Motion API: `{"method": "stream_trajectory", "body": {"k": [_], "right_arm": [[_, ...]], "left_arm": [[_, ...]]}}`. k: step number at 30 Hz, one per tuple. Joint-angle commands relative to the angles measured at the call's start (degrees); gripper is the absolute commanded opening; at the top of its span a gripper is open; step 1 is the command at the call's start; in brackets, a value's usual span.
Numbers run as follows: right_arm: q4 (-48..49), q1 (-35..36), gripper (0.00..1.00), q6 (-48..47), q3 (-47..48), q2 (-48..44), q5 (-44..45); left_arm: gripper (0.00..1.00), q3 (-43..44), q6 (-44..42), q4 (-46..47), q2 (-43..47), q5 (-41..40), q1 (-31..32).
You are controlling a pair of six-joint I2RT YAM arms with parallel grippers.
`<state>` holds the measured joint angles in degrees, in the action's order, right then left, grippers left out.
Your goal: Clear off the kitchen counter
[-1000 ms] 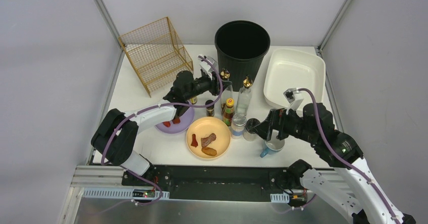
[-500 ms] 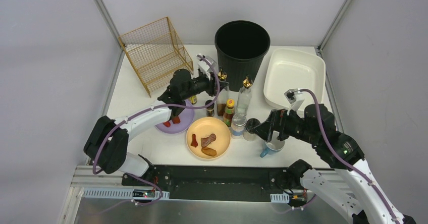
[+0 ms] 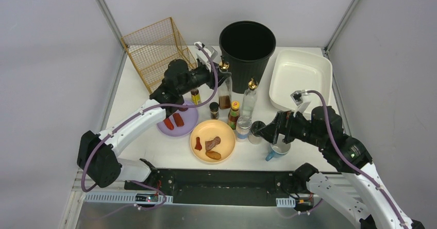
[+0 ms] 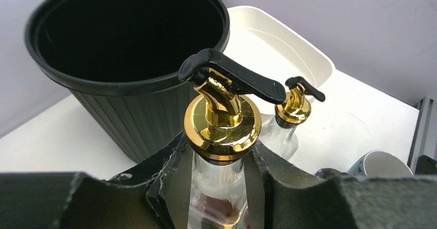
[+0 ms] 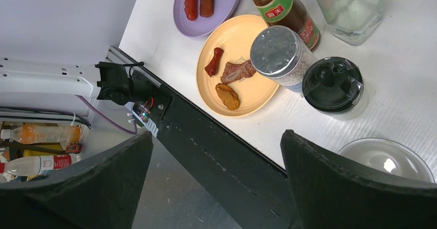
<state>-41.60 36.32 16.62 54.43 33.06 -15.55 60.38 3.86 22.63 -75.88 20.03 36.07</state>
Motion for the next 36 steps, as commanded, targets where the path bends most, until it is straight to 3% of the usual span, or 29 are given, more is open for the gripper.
{"method": "stream_trajectory", "body": {"k": [1,16,28,36], "right_arm": [[2.77,0.26,0.99,1.21,0.09,-0.08,-0.96],[4.75,0.28,0.99,1.39,1.41,1.64,-3.03],[9.83,0.31,0.99,1.86,1.8,5.0,-6.03],[19.54,0.8,0.99,5.52,-2.14,6.39,-7.78]], "left_arm": [[0.0,7.62,-3.19,-0.96,4.97,-3.94,0.75],[0.0,28.33,-15.67,-19.87,2.06,-22.62,0.11],[0.0,38.21,-6.42,-21.41,-5.73,-16.01,-15.86],[0.0,48.22,-6.42,-21.91,-14.49,-20.4,-20.38]]}}
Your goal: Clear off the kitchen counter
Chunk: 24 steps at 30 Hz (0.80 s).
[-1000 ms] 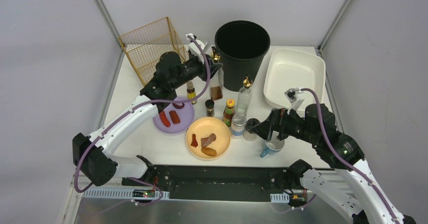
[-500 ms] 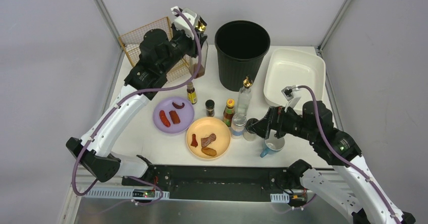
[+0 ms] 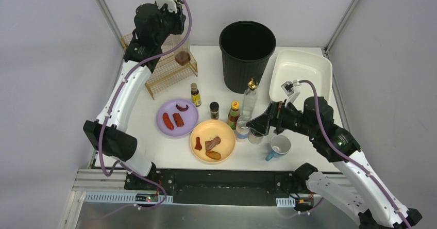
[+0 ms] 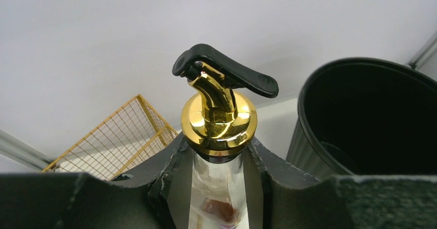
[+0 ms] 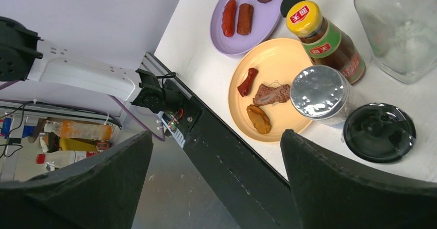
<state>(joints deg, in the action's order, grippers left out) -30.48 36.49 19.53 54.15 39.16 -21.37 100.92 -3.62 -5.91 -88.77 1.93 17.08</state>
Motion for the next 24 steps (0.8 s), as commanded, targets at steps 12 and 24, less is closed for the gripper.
{"method": "stream_trajectory", "body": {"k": [12,24], "right_arm": [[19.7,4.29,0.99,4.91,-7.06,3.17,-3.07],[24.0,9.09,0.99,5.23,-8.1,6.85,-2.0]], "left_arm": [[0.0,23.1,5.57,9.37,-13.86,-10.47,-6.34],[0.0,35.13,9.22,12.63,-23.22,-15.51,-10.55]]}}
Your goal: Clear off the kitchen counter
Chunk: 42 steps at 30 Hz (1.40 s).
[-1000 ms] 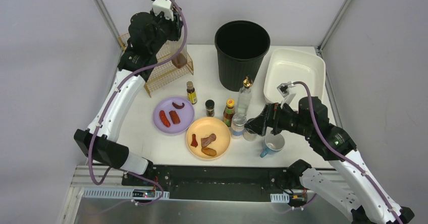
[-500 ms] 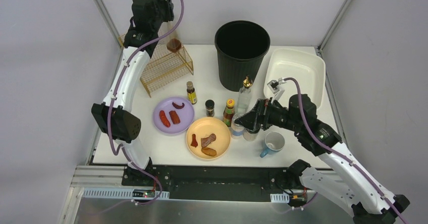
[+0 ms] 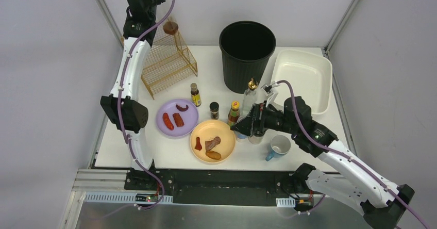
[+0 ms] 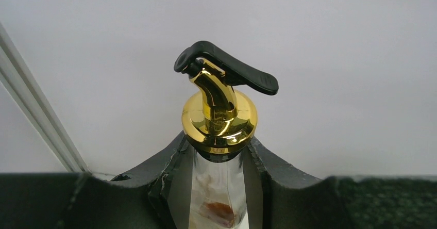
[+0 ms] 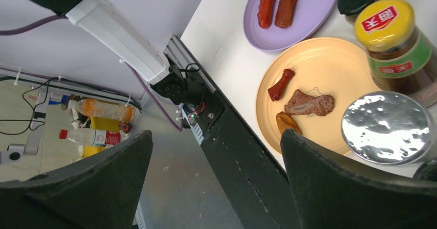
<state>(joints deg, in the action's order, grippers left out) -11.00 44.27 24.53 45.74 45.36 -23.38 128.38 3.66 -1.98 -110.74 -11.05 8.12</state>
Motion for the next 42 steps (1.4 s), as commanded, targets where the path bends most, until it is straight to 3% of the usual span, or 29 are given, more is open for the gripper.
{"method": "stream_trajectory", "body": {"k": [1,18,25,42], "right_arm": [[4.57,1.49,0.99,0.01,0.54,0.87,0.15],[5.07,3.42,0.99,-0.63,2.25,5.38,0.45],[5.12,4.13,0.99,-0.89,2.6,5.97,0.4],[5.2,4.89,0.99,-1.42,0.57,4.3,-0.43]], "left_arm": [[0.0,8.36,1.96,8.85,-1.88,-2.91,-1.87],[0.0,16.8,-0.72,10.52,-9.55,-8.53,-3.01],[0.0,15.57,-8.06,16.22,-10.4,-14.25,-0.44],[0.0,6.9,-23.11,28.13,-9.63,-17.02,6.7]]}}
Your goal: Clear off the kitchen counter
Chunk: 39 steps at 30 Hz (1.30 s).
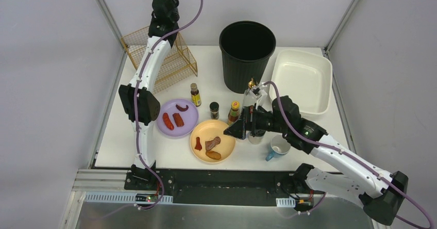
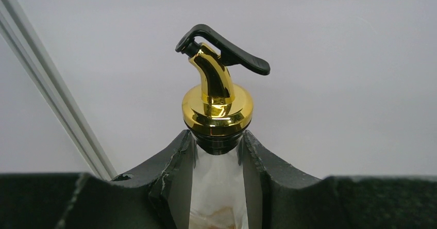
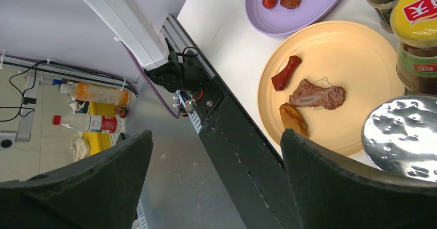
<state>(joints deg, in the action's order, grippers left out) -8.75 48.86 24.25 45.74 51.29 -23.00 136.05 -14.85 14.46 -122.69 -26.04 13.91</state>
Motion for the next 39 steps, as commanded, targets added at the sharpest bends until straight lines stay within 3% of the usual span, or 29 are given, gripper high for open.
{"method": "stream_trajectory", "body": {"k": [1,9,28,39], "right_arm": [[2.95,0.35,0.99,-1.13,0.4,-1.69,-0.89],[2.43,0.43,0.99,-1.31,-0.88,-3.23,-1.69],[2.78,0.88,0.99,-1.26,-0.9,-0.6,-2.35],[3.65,1.22,0.99,-1.14,-1.55,1.01,-2.46]], "left_arm": [[0.0,-1.64,-4.66,12.39,2.4,-2.34,1.09],[0.0,-7.73,-6.5,20.7,2.47,-3.32,1.21],[0.0,-10.65,-12.72,29.25,-1.6,-3.4,1.65],[0.0,-10.94,-11.65,27.58,-4.3,-4.67,1.15]]}}
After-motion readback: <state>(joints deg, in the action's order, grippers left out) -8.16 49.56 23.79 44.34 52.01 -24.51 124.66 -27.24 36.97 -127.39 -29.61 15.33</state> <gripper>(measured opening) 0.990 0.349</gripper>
